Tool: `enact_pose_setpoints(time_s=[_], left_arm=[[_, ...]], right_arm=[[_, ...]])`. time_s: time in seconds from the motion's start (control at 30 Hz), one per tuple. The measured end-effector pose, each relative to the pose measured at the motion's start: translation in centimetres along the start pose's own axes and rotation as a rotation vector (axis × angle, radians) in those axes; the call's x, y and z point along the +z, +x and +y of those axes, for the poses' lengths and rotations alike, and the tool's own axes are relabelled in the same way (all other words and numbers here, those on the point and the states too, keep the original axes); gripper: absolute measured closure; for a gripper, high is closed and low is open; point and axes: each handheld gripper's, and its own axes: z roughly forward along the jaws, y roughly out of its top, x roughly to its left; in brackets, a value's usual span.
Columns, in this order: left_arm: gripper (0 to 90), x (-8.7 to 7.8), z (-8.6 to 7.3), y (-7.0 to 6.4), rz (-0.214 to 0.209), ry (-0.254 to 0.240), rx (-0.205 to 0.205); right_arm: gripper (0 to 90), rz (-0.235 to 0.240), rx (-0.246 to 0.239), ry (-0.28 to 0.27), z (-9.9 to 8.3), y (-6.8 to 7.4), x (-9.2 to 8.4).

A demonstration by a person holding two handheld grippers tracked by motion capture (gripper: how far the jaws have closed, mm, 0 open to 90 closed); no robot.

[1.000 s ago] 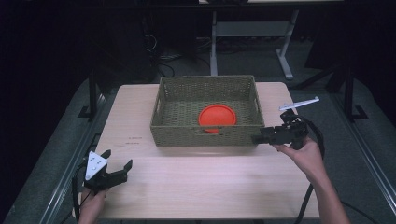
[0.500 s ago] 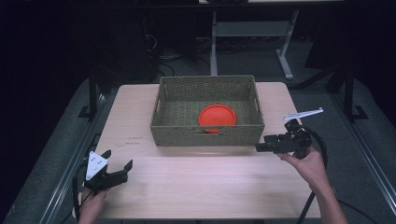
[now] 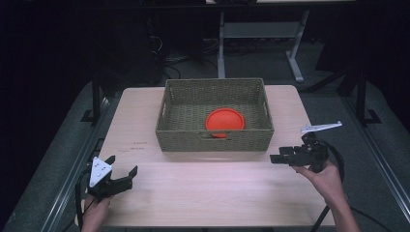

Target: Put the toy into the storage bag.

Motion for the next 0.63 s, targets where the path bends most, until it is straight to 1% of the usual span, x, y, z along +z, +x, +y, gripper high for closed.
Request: enact_pose_setpoints(time_s=[0.1,0.13,0.17,0.2,0.23,0.37,0.43,0.5,0.53,0.57,0.6,0.63], left_arm=[[12.7,0.0,0.0,-0.1,-0.001,0.003,0.0],[12.6,-0.1,0.0,0.0,-0.001,0.005,0.007],[12.7,-0.1,0.0,0.0,-0.001,0.005,0.007],[12.7,-0.1,0.0,0.0,-0.002,0.004,0.007],[12.7,-0.1,0.0,-0.1,-0.001,0.003,0.006],[12.7,-0.1,-0.1,0.0,-0.002,0.004,0.006],[12.7,-0.1,-0.1,-0.1,-0.001,-0.001,0.007],[12.7,-0.1,-0.1,-0.1,0.003,-0.001,0.008],[12.7,-0.1,-0.1,-0.2,0.006,0.002,0.01],[12.7,-0.1,-0.1,-0.3,0.011,-0.003,0.016],[12.6,-0.1,0.0,-0.4,0.013,-0.003,0.022],[12.7,-0.1,0.0,-0.4,0.013,-0.003,0.022]], right_arm=[[25.9,-0.003,0.012,-0.007,-1.0,-0.5,-0.2],[25.9,-0.003,0.018,-0.01,-1.2,-0.6,-0.2],[25.9,-0.003,0.018,-0.01,-1.2,-0.6,-0.2],[25.9,-0.003,0.024,-0.011,-1.7,-0.8,-0.3],[25.9,-0.003,0.024,-0.011,-1.7,-0.8,-0.3],[25.7,0.004,0.034,-0.032,-3.0,-1.3,-0.4],[25.7,0.005,0.04,-0.039,-3.3,-1.3,-0.4],[25.4,0.001,0.032,-0.049,-3.9,-1.5,-0.3],[25.0,0.009,0.032,-0.075,-4.7,-1.3,-0.3],[25.0,0.009,0.032,-0.075,-4.7,-1.3,-0.3],[24.2,0.009,0.019,-0.094,-5.6,-1.2,-0.2],[24.2,0.009,0.019,-0.094,-5.6,-1.2,-0.2]])
